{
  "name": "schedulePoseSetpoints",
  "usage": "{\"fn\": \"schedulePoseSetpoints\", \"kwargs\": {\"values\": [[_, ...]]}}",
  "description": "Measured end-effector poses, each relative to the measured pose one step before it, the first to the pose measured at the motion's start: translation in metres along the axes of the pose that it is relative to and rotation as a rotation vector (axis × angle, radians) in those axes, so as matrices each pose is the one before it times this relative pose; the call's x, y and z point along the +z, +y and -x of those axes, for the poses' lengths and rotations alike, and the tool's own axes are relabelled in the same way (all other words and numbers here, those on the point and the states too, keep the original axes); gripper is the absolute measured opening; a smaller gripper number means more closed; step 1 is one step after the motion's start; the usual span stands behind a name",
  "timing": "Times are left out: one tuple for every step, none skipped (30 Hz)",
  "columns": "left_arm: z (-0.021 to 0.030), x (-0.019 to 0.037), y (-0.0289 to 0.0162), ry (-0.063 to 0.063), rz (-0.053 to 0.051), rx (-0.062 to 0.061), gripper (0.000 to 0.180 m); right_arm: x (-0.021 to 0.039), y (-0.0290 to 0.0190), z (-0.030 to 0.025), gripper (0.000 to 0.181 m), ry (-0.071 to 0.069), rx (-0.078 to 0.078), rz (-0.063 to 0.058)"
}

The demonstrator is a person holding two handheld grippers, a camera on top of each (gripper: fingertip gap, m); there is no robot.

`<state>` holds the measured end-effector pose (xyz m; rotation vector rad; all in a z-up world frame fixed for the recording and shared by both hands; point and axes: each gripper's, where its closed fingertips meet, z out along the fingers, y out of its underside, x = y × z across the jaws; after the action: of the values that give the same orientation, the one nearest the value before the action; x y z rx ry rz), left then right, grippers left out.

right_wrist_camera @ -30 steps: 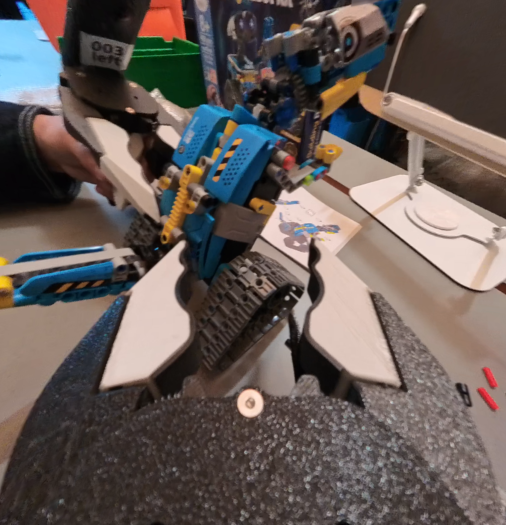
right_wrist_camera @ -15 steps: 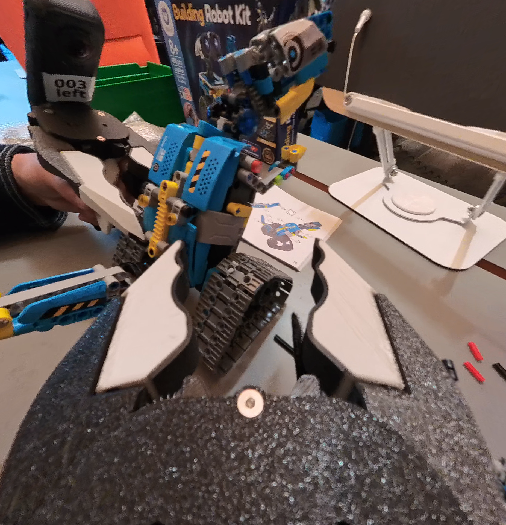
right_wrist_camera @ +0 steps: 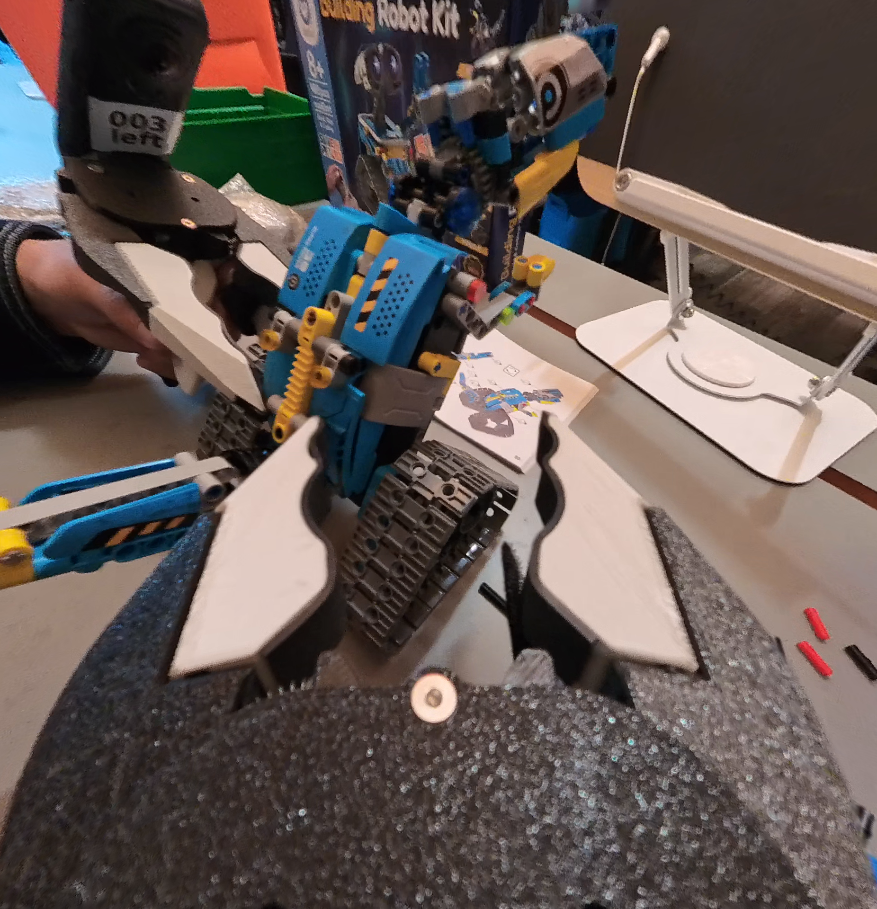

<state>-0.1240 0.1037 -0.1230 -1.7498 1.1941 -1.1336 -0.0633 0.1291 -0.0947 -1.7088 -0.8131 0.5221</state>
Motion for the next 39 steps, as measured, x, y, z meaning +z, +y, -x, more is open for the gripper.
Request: {"fn": "schedulePoseSetpoints", "kwargs": {"values": [[0.00023, 0.00008, 0.00003, -0.0014, -0.0015, 0.0009, 0.050, 0.00096, 0.00091, -0.00084, 0.086, 0.0026, 0.0032, 0.0027], [0.00009, 0.00008, -0.00013, -0.0017, -0.0014, 0.0007, 0.050, -0.00001, 0.00048, -0.00047, 0.087, 0.0045, 0.0015, -0.0013], [0.00040, 0.00013, -0.00006, -0.0042, -0.0009, 0.0017, 0.050, -0.00005, 0.00027, -0.00070, 0.087, 0.0068, -0.0005, -0.0047], [0.00064, 0.00039, -0.00011, -0.0073, -0.0008, 0.0009, 0.050, -0.00013, 0.00005, -0.00118, 0.085, 0.0090, 0.0015, -0.0034], [0.00102, 0.00064, -0.00001, -0.0085, -0.0005, 0.0013, 0.049, -0.00044, -0.00050, -0.00204, 0.083, 0.0158, -0.0106, -0.0019], [0.00100, 0.00063, 0.00014, -0.0070, 0.0002, 0.0023, 0.049, -0.00089, -0.00093, -0.00204, 0.081, 0.0176, -0.0165, -0.0016], [0.00074, 0.00043, 0.00022, -0.0034, 0.0008, 0.0025, 0.048, -0.00077, -0.00055, -0.00168, 0.077, 0.0162, -0.0183, -0.0018], [0.00029, 0.00010, 0.00028, 0.0011, -0.0002, 0.0005, 0.047, -0.00083, 0.00007, -0.00030, 0.074, 0.0043, -0.0109, -0.0010], [0.00003, -0.00015, 0.00011, 0.0041, -0.0014, -0.0037, 0.047, -0.00057, 0.00045, 0.00044, 0.072, -0.0052, 0.0006, 0.0003], [0.00009, -0.00017, 0.00000, 0.0026, -0.0015, -0.0056, 0.047, -0.00074, -0.00029, 0.00125, 0.068, -0.0091, -0.0009, -0.0014], [-0.00012, -0.00009, 0.00002, -0.0006, -0.0001, -0.0031, 0.047, -0.00100, -0.00117, 0.00694, 0.050, -0.0410, -0.0122, -0.0054], [-0.00027, -0.00004, -0.00003, -0.0034, 0.0012, 0.0024, 0.047, -0.00005, -0.00181, 0.00590, 0.038, -0.0261, -0.0151, -0.0123], [0.00010, -0.00021, 0.00000, -0.0060, 0.0015, 0.0052, 0.048, 0.00103, -0.00054, 0.00081, 0.037, 0.0081, -0.0182, -0.0051], [0.00028, -0.00063, 0.00002, -0.0070, 0.0027, 0.0029, 0.048, 0.00073, -0.00074, 0.00252, 0.033, -0.0119, -0.0092, -0.0077], [0.00019, -0.00097, 0.00005, -0.0102, 0.0045, 0.0034, 0.048, 0.00140, 0.00073, 0.00469, 0.029, -0.0380, 0.0159, 0.0003], [0.00001, -0.00156, 0.00024, -0.0170, 0.0042, 0.0059, 0.048, 0.00214, 0.00244, 0.00423, 0.033, -0.0453, 0.0406, 0.0098], [0.00041, -0.00270, 0.00032, -0.0250, 0.0041, 0.0078, 0.049, 0.00123, 0.00202, 0.00410, 0.030, -0.0482, 0.0428, 0.0073], [0.00041, -0.00415, 0.00045, -0.0285, 0.0037, 0.0119, 0.049, -0.00041, 0.00033, 0.00446, 0.033, -0.0457, 0.0242, 0.0011], [-0.00021, -0.00478, -0.00050, -0.0244, -0.0014, 0.0155, 0.048, -0.00100, -0.00227, 0.00116, 0.037, -0.0161, 0.0137, -0.0141], [-0.00170, -0.00455, -0.00256, -0.0127, -0.0107, 0.0100, 0.044, -0.00004, -0.00224, -0.00179, 0.036, 0.0065, 0.0126, -0.0131], [-0.00465, -0.00345, -0.00439, 0.0077, -0.0183, -0.0001, 0.038, 0.00138, -0.00154, 0.00153, 0.036, -0.0092, 0.0062, -0.0053], [-0.00594, -0.00173, -0.00506, 0.0188, -0.0215, -0.0038, 0.033, 0.00185, -0.00145, 0.00260, 0.034, -0.0062, -0.0010, -0.0019], [-0.00332, 0.00033, -0.00468, 0.0058, -0.0195, -0.0034, 0.028, 0.00199, -0.00004, 0.00131, 0.029, 0.0042, -0.0070, 0.0047], [-0.00105, 0.00196, -0.00197, -0.0015, -0.0060, -0.0043, 0.026, 0.00142, 0.00147, 0.00057, 0.029, 0.0027, -0.0035, 0.0080], [-0.00014, 0.00233, -0.00017, 0.0024, 0.0011, -0.0077, 0.026, -0.00017, -0.00090, -0.00067, 0.028, 0.0010, 0.0134, -0.0091], [0.00084, 0.00130, -0.00097, 0.0023, -0.0075, -0.0131, 0.025, -0.00010, -0.00044, -0.00093, 0.025, -0.0050, 0.0199, -0.0052], [0.00077, 0.00063, -0.00088, 0.0063, -0.0089, -0.0174, 0.024, 0.00023, -0.00031, -0.00129, 0.023, -0.0029, 0.0259, -0.0076], [0.00093, 0.00025, -0.00053, 0.0076, -0.0079, -0.0163, 0.023, -0.00016, -0.00014, -0.00210, 0.020, 0.0020, 0.0205, -0.0099], [0.00080, -0.00023, -0.00052, 0.0085, -0.0084, -0.0171, 0.021, -0.00050, 0.00022, -0.00122, 0.017, -0.0035, 0.0155, -0.0074], [0.00044, -0.00052, -0.00060, 0.0102, -0.0092, -0.0188, 0.019, -0.00043, -0.00004, 0.00044, 0.017, -0.0177, 0.0241, -0.0068], [0.00054, -0.00066, -0.00041, 0.0077, -0.0064, -0.0169, 0.020, -0.00034, 0.00093, -0.00068, 0.017, -0.0152, 0.0304, -0.0014], [0.00074, -0.00131, -0.00093, 0.0033, -0.0075, -0.0121, 0.020, -0.00024, 0.00266, -0.00237, 0.021, -0.0045, 0.0186, 0.0110], [-0.00055, -0.00123, -0.00107, 0.0068, -0.0076, -0.0072, 0.021, 0.00029, 0.00207, -0.00196, 0.025, 0.0026, 0.0061, 0.0089], [-0.00033, -0.00062, -0.00100, 0.0011, -0.0042, -0.0028, 0.023, 0.00043, 0.00024, -0.00019, 0.025, 0.0023, -0.0043, -0.0022], [0.00056, 0.00037, -0.00007, -0.0089, 0.0026, 0.0065, 0.023, 0.00032, -0.00044, 0.00102, 0.024, 0.0018, -0.0121, -0.0040], [-0.00038, 0.00164, 0.00193, -0.0049, 0.0141, 0.0161, 0.023, 0.00013, -0.00001, 0.00026, 0.023, 0.0070, -0.0145, -0.0008], [-0.00071, 0.00191, 0.00190, -0.0048, 0.0122, 0.0183, 0.023, 0.00000, -0.00086, -0.00061, 0.023, 0.0071, -0.0058, -0.0039], [0.00055, 0.00125, 0.00001, -0.0134, -0.0010, 0.0132, 0.022, -0.00006, -0.00085, -0.00014, 0.021, -0.0005, 0.0057, -0.0044], [0.00073, 0.00075, -0.00040, -0.0107, -0.0011, 0.0048, 0.022, 0.00017, -0.00010, 0.00044, 0.019, -0.0071, 0.0104, -0.0027]]}}
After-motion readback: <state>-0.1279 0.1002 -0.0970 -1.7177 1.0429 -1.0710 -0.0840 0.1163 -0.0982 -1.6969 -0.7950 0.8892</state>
